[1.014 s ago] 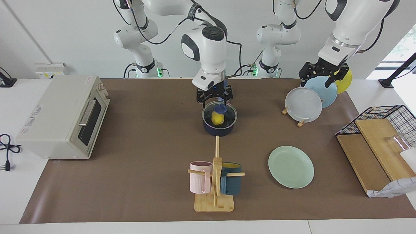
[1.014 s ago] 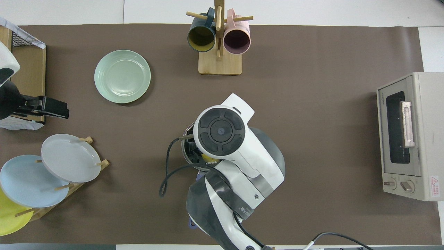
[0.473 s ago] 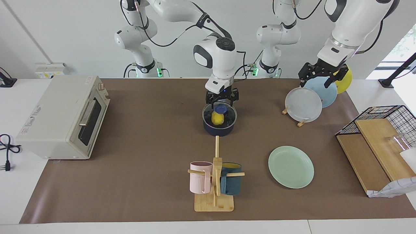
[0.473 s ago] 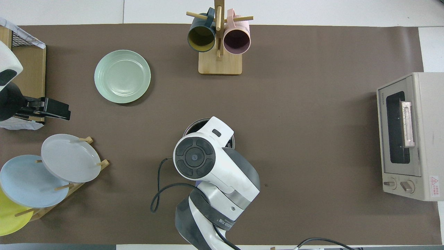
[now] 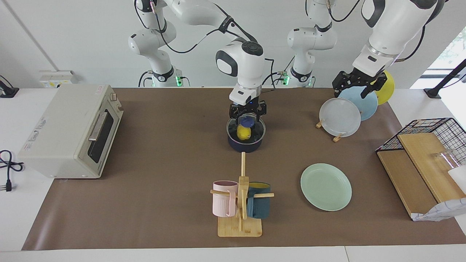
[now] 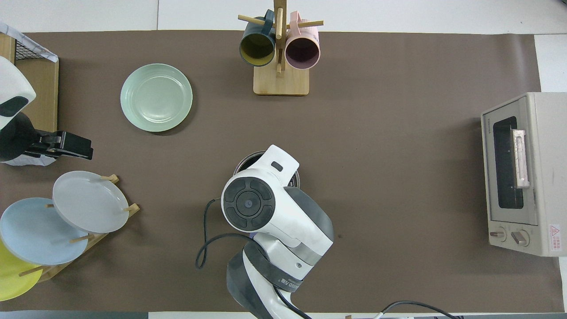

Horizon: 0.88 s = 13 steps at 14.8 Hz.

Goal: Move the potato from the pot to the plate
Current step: 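Lift the glass lid off the pot with the right gripper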

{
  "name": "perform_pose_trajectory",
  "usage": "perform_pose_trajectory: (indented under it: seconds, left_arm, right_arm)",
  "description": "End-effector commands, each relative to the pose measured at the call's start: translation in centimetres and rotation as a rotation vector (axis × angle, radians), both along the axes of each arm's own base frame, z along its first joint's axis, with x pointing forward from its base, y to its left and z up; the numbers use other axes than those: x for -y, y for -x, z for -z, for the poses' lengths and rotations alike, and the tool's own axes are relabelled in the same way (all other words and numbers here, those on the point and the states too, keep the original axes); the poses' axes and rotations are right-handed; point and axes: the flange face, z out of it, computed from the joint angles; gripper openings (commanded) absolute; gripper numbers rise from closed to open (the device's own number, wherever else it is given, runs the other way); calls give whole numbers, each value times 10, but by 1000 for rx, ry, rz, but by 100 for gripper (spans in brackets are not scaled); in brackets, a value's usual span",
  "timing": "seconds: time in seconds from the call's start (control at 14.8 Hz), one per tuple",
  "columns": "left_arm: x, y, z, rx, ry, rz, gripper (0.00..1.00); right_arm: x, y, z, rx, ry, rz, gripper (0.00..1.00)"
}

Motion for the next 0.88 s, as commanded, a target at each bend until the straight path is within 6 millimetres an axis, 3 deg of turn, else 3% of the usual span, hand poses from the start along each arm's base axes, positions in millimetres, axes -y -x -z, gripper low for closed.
perform_pose_trajectory:
  seconds: [0.0,0.14,0.34,0.54,0.68,0.81]
  left_arm:
    - [0,10,-1,13,-10,-9,100]
    - [1,10,-1,15,-10,-7,100]
    - [6,9,-2,25,-8,0,100]
    - [8,7,-4,51,-4,-2,100]
    - [9,7,-5,53,-4,-1,100]
    - [11,7,-5,53,-4,-9,100]
  right_arm:
    - [3,-5,-3,21,-10,6,94]
    - [2,-4,-3,20,-9,4,81]
    - [2,-6,-4,23,-12,5,51]
    - [3,-9,-11,23,-23,15,15]
    - [3,-19,-29,19,-10,23,11]
    - [21,-46,-57,-11,31,9,11]
